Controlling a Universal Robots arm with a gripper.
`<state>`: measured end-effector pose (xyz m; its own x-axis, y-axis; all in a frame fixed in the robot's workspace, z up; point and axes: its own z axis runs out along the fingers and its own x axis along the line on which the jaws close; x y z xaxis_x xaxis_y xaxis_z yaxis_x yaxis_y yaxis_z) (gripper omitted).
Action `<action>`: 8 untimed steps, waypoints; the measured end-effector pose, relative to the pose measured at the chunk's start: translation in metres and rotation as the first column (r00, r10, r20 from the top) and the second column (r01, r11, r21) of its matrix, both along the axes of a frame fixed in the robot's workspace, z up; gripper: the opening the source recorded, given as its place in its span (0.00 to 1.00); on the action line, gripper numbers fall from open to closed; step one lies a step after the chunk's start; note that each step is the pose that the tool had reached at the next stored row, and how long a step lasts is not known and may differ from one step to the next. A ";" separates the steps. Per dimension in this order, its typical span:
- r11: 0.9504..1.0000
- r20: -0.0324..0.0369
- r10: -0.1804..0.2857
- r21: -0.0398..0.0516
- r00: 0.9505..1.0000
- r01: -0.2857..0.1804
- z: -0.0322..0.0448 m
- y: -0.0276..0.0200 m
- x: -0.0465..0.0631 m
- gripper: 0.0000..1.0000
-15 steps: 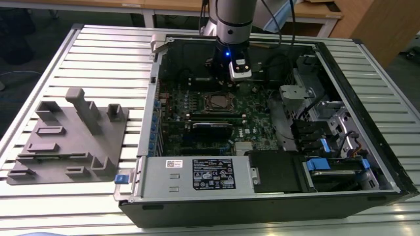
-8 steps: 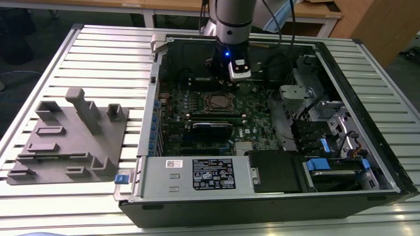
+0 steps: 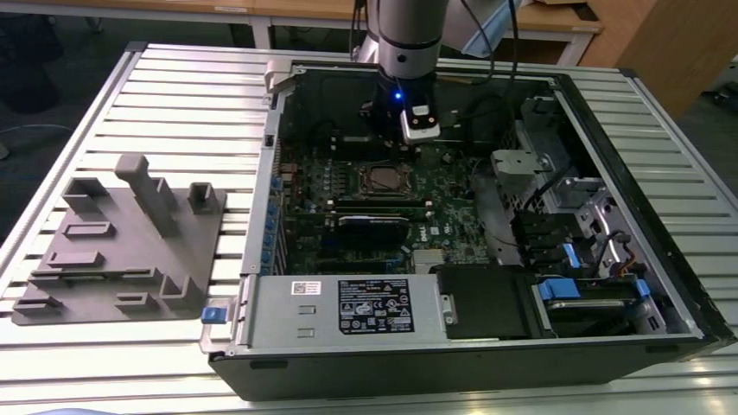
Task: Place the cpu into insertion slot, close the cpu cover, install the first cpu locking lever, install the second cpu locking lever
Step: 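Install the first cpu locking lever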
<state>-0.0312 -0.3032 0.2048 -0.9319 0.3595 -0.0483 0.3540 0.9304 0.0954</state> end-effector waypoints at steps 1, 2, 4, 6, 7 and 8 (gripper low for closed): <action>1.000 0.003 0.000 0.000 1.000 0.000 -0.0001 -0.0001 0.000 0.11; 1.000 0.005 0.000 0.000 1.000 0.000 -0.0001 -0.0001 0.000 0.11; 1.000 0.007 0.000 0.001 1.000 0.000 -0.0002 -0.0002 -0.001 0.11; 1.000 0.009 0.000 0.003 1.000 0.000 -0.0003 -0.0002 -0.003 0.11; 1.000 0.010 0.000 0.004 1.000 0.000 -0.0003 -0.0002 -0.004 0.11; 1.000 0.011 0.000 0.005 1.000 0.000 -0.0004 -0.0002 -0.004 0.11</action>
